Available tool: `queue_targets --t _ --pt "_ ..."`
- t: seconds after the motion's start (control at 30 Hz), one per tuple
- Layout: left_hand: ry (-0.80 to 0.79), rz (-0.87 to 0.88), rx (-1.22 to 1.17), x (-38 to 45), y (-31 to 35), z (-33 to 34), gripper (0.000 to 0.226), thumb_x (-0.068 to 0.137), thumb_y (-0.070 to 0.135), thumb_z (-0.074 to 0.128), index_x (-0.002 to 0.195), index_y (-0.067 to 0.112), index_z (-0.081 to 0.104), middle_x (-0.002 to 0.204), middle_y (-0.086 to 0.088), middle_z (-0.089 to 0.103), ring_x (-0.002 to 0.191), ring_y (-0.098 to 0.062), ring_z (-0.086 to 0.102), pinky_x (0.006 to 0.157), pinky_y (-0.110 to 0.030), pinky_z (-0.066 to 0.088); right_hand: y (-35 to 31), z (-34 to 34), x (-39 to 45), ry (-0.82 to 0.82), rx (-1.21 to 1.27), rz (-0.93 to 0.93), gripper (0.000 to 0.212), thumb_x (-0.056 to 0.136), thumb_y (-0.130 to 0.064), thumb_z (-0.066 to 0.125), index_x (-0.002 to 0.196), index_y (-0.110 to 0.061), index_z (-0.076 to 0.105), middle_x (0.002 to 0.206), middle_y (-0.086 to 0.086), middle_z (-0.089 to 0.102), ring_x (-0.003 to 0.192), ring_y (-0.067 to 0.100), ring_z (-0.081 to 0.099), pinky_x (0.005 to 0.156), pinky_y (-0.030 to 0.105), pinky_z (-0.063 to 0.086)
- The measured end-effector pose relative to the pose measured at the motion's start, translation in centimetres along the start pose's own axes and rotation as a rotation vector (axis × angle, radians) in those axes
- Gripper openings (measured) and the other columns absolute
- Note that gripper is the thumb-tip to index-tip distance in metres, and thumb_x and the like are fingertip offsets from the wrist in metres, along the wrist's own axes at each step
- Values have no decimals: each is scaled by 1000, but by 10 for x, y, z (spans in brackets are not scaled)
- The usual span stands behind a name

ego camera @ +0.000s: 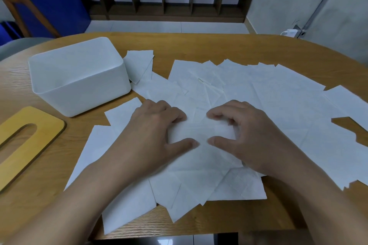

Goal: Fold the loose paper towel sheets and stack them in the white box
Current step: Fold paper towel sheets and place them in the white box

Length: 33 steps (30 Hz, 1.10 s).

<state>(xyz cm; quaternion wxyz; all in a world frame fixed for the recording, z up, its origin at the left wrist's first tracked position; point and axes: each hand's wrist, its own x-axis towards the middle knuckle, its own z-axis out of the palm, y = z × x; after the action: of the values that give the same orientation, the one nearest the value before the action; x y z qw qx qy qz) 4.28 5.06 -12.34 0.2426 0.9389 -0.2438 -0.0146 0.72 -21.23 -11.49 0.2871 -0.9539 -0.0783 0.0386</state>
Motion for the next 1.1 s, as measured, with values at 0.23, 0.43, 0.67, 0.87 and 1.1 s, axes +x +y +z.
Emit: queue_targets --t 0.23,0.43,0.67,0.87,1.1 --pt "-39 -61 -56 0 9 0 52 83 79 67 124 47 63 113 23 51 111 -6 38 97 -31 33 -2 2 2 -30 -44 10 46 95 -54 76 139 -46 64 121 -28 58 121 4 49 106 33 40" --pt "-64 -121 -153 -2 16 -4 36 88 62 77 111 44 57 101 25 53 108 2 40 84 -24 38 -4 2 3 -38 -28 14 24 94 -52 78 114 -46 65 122 -26 55 123 7 47 104 34 39" --pt "-60 -113 -229 -2 15 -6 29 91 47 82 114 48 64 105 23 62 109 0 48 87 -22 37 -7 -1 1 -8 89 14 25 92 -41 84 110 -47 68 102 -21 64 105 5 55 90 33 48" --pt "-67 -137 -451 0 11 -15 33 86 40 91 111 39 70 107 16 72 96 -8 67 79 -35 57 -13 -11 1 30 336 -13 7 94 -28 83 92 -32 78 101 -11 74 93 11 69 78 35 57" --pt "146 -75 -684 -1 12 -17 19 99 27 80 116 35 81 118 24 79 116 -2 72 98 -28 57 -25 -9 5 259 659 14 8 95 -17 84 99 -21 80 91 2 77 82 30 74 72 53 60"
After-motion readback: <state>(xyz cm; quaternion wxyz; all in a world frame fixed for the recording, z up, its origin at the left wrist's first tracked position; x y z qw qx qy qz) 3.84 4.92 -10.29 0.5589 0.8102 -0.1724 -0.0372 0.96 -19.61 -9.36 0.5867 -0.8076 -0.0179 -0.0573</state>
